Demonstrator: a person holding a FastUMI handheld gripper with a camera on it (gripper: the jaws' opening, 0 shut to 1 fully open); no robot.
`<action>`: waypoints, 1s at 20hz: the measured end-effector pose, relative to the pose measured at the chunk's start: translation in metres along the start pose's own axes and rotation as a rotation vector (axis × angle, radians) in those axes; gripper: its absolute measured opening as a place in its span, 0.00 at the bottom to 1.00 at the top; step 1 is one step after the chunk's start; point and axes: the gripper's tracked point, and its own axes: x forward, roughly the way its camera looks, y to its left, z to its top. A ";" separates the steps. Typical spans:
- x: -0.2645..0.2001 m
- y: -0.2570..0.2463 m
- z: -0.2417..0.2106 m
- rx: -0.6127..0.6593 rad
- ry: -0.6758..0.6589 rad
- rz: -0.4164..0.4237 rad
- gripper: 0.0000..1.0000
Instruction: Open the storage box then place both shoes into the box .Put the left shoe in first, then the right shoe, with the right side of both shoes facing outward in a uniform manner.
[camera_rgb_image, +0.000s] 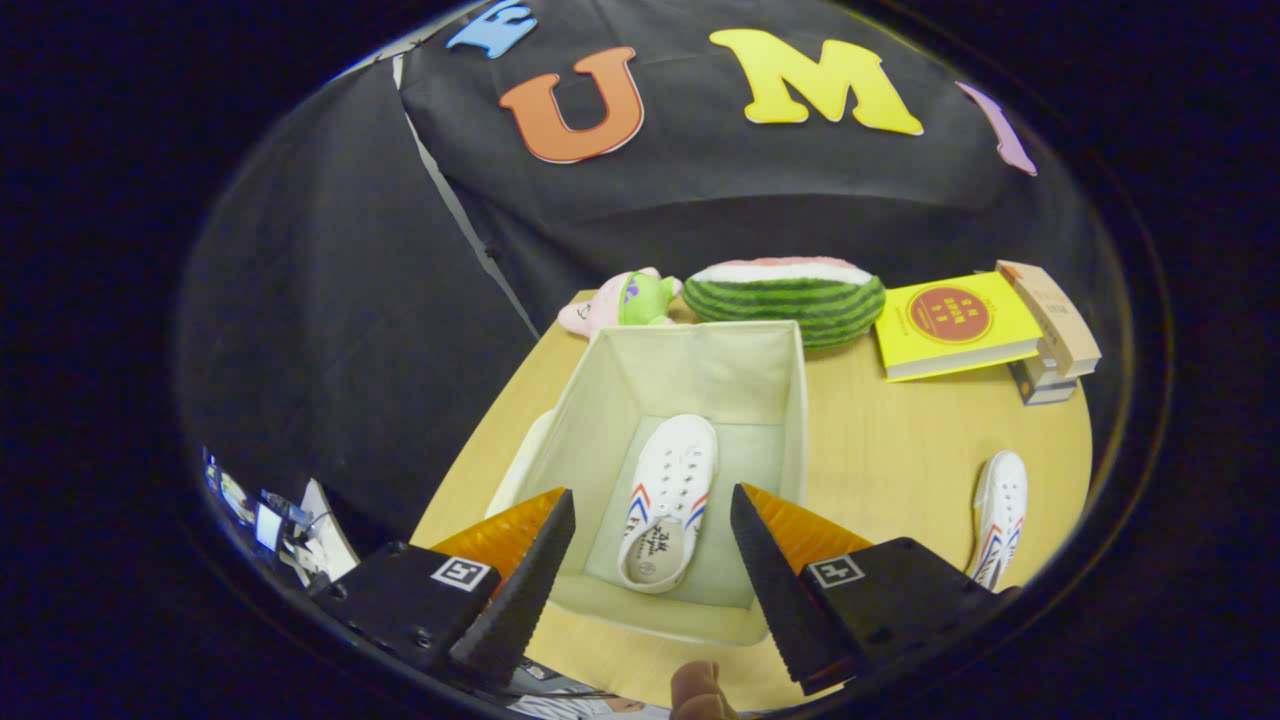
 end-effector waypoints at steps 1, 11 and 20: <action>-0.008 -0.009 -0.001 0.003 -0.001 0.000 0.99; -0.058 -0.150 -0.035 0.140 0.034 -0.066 0.99; -0.082 -0.293 -0.084 0.218 0.100 -0.208 0.99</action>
